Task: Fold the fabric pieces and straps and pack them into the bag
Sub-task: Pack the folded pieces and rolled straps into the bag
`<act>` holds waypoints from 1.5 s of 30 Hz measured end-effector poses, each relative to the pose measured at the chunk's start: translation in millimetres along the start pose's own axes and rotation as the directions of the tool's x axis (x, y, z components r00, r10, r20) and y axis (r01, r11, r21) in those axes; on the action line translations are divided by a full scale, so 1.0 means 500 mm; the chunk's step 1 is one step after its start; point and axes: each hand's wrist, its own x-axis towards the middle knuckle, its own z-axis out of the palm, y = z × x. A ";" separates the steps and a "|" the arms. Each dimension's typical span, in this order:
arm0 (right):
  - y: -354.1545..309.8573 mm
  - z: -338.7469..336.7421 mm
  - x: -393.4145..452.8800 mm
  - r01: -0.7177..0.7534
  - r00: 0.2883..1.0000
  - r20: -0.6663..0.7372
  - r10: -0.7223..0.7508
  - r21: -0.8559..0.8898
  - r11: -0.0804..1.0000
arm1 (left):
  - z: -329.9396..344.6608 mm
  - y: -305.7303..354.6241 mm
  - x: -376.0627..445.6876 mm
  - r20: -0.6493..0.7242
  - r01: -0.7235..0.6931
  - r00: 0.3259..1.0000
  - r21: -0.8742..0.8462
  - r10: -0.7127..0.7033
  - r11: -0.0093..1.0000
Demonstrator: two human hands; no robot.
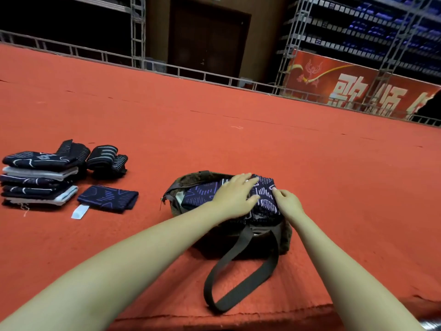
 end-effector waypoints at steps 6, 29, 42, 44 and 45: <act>0.033 -0.009 0.009 -0.025 0.998 0.063 0.011 0.235 0.972 | 0.080 0.004 0.024 0.091 0.015 0.996 0.003 -0.016 1.000; -0.004 -0.048 -0.010 0.258 0.898 -0.395 -0.194 0.115 0.959 | 0.091 0.008 0.043 0.174 0.065 0.982 0.043 -0.072 0.997; -0.172 0.023 -0.117 0.523 0.845 -0.120 -0.521 -0.019 0.852 | -0.165 -0.181 -0.134 -0.182 0.102 0.972 -0.256 -0.151 0.961; -0.221 0.085 -0.142 0.551 0.834 -0.070 -0.547 0.057 0.833 | -0.196 -0.243 -0.183 -0.181 0.188 0.958 -0.193 -0.224 0.963; -0.246 0.118 -0.155 0.567 0.824 -0.049 -0.565 0.088 0.819 | -0.210 -0.277 -0.207 -0.188 0.227 0.948 -0.161 -0.256 0.960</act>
